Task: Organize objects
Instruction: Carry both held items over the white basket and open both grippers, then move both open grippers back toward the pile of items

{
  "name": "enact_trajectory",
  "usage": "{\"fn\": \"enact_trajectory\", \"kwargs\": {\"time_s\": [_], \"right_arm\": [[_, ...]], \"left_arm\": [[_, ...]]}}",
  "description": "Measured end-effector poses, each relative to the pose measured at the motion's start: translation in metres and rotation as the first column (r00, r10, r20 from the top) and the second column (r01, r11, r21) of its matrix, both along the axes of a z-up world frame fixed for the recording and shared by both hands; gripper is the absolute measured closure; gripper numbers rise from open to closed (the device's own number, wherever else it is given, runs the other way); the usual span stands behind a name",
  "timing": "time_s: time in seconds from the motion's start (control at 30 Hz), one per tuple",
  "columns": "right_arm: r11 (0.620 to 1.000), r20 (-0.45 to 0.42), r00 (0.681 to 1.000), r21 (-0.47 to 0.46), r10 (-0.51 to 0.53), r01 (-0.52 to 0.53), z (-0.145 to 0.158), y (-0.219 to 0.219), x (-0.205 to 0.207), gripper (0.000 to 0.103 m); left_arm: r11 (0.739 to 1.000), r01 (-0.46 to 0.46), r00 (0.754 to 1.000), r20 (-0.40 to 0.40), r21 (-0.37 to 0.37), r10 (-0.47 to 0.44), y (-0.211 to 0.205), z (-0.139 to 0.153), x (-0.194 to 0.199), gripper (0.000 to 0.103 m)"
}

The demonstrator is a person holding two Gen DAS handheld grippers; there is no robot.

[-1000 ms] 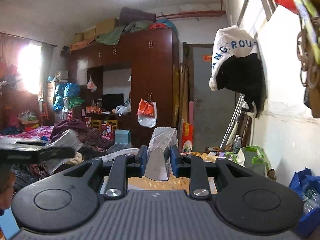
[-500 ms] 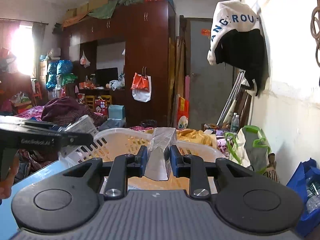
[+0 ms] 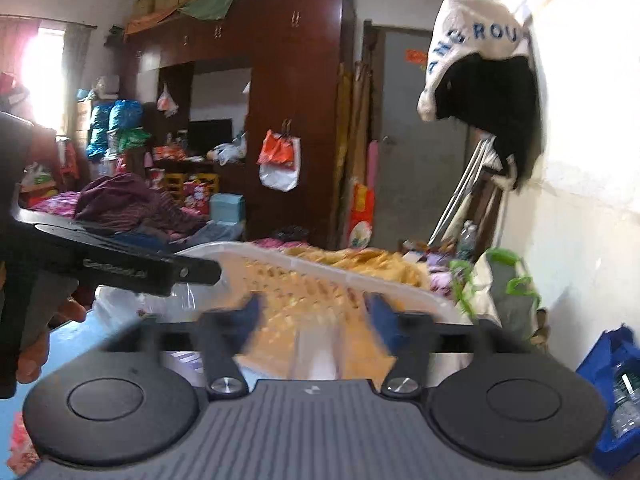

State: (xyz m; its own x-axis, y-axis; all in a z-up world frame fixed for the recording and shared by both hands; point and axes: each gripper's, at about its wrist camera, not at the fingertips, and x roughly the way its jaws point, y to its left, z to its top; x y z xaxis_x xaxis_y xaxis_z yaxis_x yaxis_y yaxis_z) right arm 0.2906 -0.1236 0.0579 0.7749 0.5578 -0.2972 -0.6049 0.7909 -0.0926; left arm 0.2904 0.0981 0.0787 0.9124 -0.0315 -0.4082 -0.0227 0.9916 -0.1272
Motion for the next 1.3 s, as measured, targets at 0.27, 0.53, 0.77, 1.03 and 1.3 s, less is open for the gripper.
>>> {"fn": "enact_trajectory", "kwargs": {"time_s": [0.27, 0.53, 0.77, 1.03, 1.3], "right_arm": [[0.988, 0.005, 0.998, 0.142, -0.067, 0.065, -0.001, -0.052, -0.030, 0.000], [0.972, -0.040, 0.987, 0.176, -0.153, 0.157, -0.053, -0.106, -0.083, 0.000], [0.967, -0.091, 0.985, 0.200, -0.145, 0.160, -0.065, -0.113, -0.078, 0.000], [0.946, -0.254, 0.945, 0.195, -0.206, 0.259, -0.077, -0.119, -0.055, 0.000], [0.930, -0.289, 0.946, 0.284, -0.149, 0.234, -0.083, -0.131, -0.052, 0.000]], "left_arm": [[0.998, 0.067, 0.991, 0.118, -0.014, -0.065, 0.011, 0.013, -0.066, 0.012], [0.996, 0.033, 0.964, 0.261, 0.088, -0.055, 0.020, -0.016, -0.196, 0.008], [0.996, 0.017, 0.969, 0.245, 0.085, -0.037, 0.031, -0.058, -0.230, 0.005], [0.993, -0.061, 0.976, 0.201, -0.105, 0.082, 0.074, -0.074, -0.246, 0.005], [0.988, -0.094, 0.969, 0.217, -0.126, 0.120, 0.079, -0.094, -0.288, 0.005]]}}
